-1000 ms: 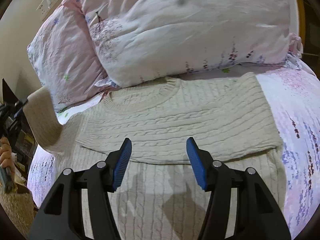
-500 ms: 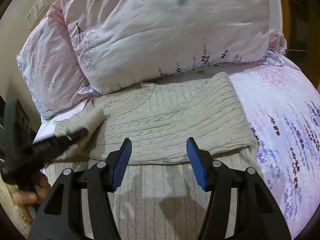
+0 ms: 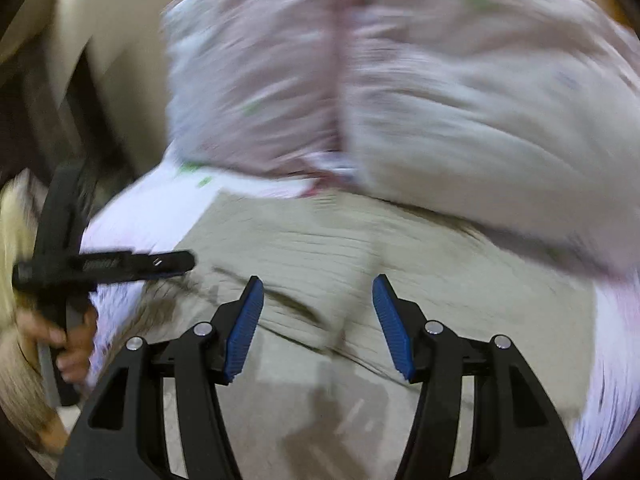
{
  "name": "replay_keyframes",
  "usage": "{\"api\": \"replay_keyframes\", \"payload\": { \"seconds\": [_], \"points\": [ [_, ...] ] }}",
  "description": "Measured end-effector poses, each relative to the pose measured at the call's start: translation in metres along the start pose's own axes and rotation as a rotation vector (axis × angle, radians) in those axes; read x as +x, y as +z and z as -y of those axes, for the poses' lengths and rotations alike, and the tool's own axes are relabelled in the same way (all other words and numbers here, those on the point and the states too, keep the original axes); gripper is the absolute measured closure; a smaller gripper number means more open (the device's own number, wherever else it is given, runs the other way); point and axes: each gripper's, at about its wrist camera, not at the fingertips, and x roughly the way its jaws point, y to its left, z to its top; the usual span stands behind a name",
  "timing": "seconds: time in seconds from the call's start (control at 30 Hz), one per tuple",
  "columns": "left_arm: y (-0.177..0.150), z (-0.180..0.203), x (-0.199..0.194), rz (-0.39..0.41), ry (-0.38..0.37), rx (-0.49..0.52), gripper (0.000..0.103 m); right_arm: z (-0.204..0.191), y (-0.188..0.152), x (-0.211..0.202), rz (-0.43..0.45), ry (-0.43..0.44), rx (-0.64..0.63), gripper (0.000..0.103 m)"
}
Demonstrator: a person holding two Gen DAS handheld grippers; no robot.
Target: Fold small clothes
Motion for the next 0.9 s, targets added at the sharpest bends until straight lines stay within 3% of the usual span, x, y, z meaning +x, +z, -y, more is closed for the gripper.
{"api": "replay_keyframes", "payload": {
  "seconds": [0.17, 0.27, 0.3, 0.37, 0.43, 0.53, 0.67, 0.77, 0.83, 0.9],
  "points": [
    [-0.001, -0.012, 0.0, -0.002, -0.006, -0.021, 0.062, -0.048, 0.007, 0.051, -0.072, -0.054, -0.208, 0.047],
    [0.0, -0.015, 0.0, -0.001, -0.014, -0.032, 0.062, -0.054, 0.002, 0.073, -0.115, -0.106, -0.256, 0.05],
    [-0.001, -0.015, 0.0, -0.001, -0.017, -0.033, 0.062, -0.054, 0.001, 0.079, -0.126, -0.135, -0.26, 0.058],
    [-0.001, -0.016, 0.001, 0.001, -0.021, -0.033, 0.062, -0.045, 0.001, 0.085, -0.138, -0.112, -0.226, 0.068],
    [-0.001, -0.017, 0.001, 0.001, -0.023, -0.035, 0.062, -0.041, 0.003, 0.085, -0.131, -0.083, -0.176, 0.094],
    [-0.001, -0.017, 0.001, 0.001, -0.022, -0.035, 0.062, -0.025, 0.005, 0.069, -0.083, -0.062, -0.067, 0.097],
    [-0.001, -0.014, 0.001, 0.003, -0.02, -0.032, 0.062, 0.029, 0.002, 0.02, 0.062, -0.038, 0.229, 0.097],
    [-0.001, -0.014, 0.001, 0.003, -0.019, -0.032, 0.061, 0.085, -0.024, -0.021, 0.167, -0.046, 0.488, 0.097],
    [-0.001, -0.013, 0.001, 0.003, -0.024, -0.03, 0.06, 0.119, -0.055, -0.038, 0.181, -0.081, 0.649, 0.094],
    [-0.001, -0.013, 0.001, 0.003, -0.03, -0.029, 0.057, 0.144, -0.081, -0.037, 0.124, -0.093, 0.756, 0.085]
  ]
}}
